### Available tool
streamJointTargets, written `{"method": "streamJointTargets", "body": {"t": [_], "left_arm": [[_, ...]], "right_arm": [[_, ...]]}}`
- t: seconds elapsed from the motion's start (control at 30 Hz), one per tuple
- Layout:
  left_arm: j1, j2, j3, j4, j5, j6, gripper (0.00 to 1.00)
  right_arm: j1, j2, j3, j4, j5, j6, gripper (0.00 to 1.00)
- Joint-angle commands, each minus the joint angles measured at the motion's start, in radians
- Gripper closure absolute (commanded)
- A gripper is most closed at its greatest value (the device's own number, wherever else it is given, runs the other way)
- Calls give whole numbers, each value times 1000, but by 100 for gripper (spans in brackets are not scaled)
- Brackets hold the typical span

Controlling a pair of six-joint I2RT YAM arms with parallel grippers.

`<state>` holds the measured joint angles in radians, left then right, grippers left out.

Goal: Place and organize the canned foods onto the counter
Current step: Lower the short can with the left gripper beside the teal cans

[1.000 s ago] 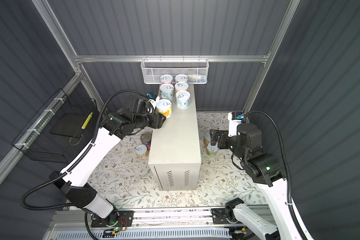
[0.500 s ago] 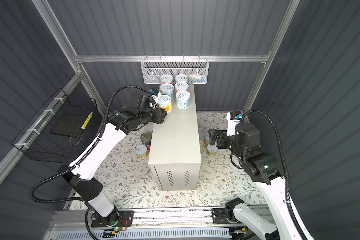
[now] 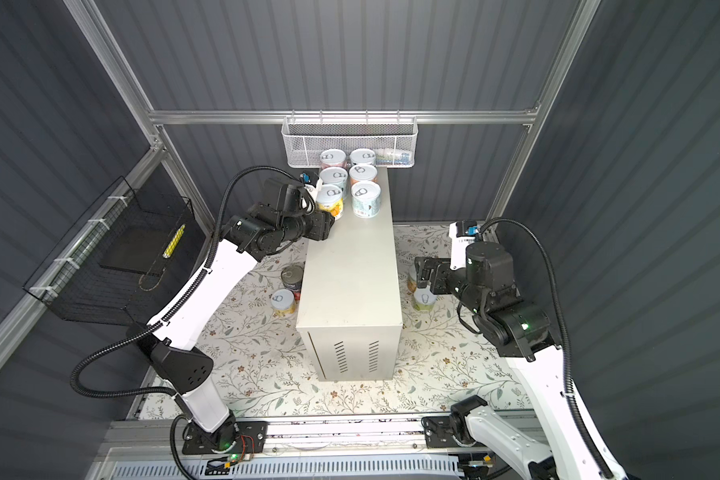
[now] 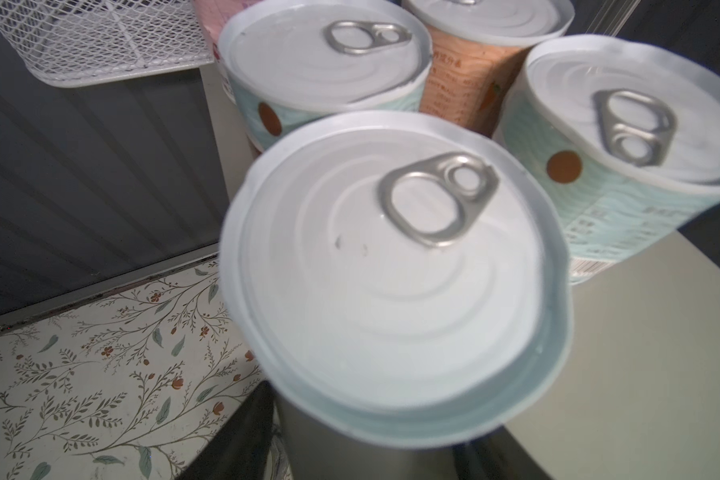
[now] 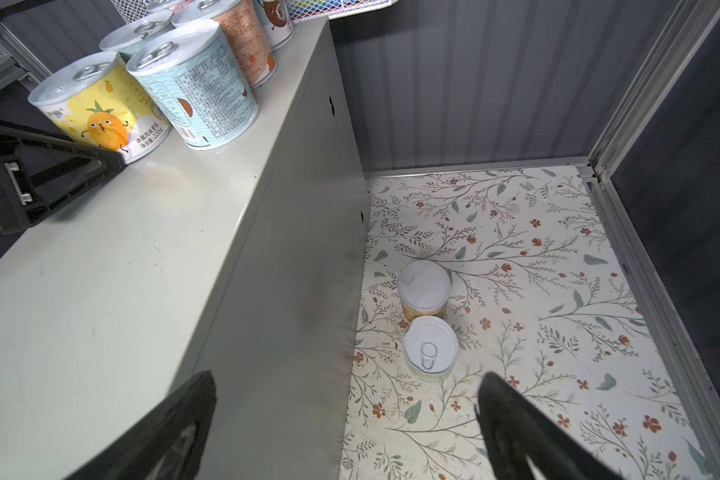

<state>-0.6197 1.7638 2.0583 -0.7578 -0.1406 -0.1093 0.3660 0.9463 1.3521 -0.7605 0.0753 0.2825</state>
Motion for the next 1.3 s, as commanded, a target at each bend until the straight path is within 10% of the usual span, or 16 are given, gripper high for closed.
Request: {"method": "streamJointTargets", "body": {"t": [0.0, 1.27], "left_arm": [[-25, 24, 0, 29, 136, 27, 34], [-25, 46, 49, 43, 68, 63, 25]], "right_arm": [[-5, 9, -7, 25, -9, -12, 1], [-39, 66, -1, 25, 63, -15, 1]]}}
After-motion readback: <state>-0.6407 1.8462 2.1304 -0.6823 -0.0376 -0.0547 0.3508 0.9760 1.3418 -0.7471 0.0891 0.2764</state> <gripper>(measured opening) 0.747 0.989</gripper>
